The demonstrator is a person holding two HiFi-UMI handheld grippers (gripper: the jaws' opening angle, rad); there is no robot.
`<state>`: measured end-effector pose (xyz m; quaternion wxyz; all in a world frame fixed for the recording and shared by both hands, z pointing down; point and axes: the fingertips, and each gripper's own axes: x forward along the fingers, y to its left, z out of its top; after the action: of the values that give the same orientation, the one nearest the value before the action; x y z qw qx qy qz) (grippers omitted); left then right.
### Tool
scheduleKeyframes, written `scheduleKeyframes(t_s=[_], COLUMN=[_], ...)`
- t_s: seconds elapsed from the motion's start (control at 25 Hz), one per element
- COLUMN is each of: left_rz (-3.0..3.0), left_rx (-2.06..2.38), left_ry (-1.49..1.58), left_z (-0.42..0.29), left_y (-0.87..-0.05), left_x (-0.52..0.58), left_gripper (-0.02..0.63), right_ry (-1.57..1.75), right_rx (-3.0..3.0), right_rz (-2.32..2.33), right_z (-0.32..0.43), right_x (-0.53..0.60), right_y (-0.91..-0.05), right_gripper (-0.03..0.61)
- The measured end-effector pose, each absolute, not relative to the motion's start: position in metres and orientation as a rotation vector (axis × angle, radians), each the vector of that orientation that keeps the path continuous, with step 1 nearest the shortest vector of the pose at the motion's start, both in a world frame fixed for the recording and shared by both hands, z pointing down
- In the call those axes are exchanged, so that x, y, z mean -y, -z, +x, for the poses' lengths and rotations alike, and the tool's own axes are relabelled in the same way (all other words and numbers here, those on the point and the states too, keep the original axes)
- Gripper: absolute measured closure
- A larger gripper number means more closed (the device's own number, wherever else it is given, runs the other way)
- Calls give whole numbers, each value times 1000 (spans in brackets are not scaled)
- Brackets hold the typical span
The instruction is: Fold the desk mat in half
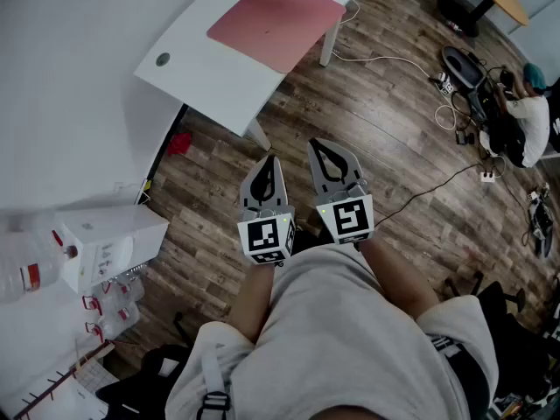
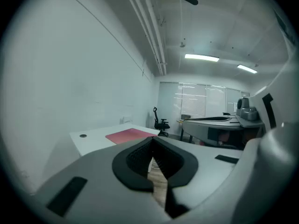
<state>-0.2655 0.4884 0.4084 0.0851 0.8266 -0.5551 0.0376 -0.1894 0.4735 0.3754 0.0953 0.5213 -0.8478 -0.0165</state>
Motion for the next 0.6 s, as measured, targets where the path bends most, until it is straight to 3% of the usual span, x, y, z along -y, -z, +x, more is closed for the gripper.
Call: scheduleKeyframes(t_s=[0.6], left_rz=[2385], left_rx=[1592], left_ry=[-197], left_z=[-267], left_y=[-442], left_x=[-439], left_gripper=[601], right_ry=[109], right_rx=[2448], right_rz=[1376], right_z=[-195], right_x=[-415], right_y=[-414], right_gripper=[537])
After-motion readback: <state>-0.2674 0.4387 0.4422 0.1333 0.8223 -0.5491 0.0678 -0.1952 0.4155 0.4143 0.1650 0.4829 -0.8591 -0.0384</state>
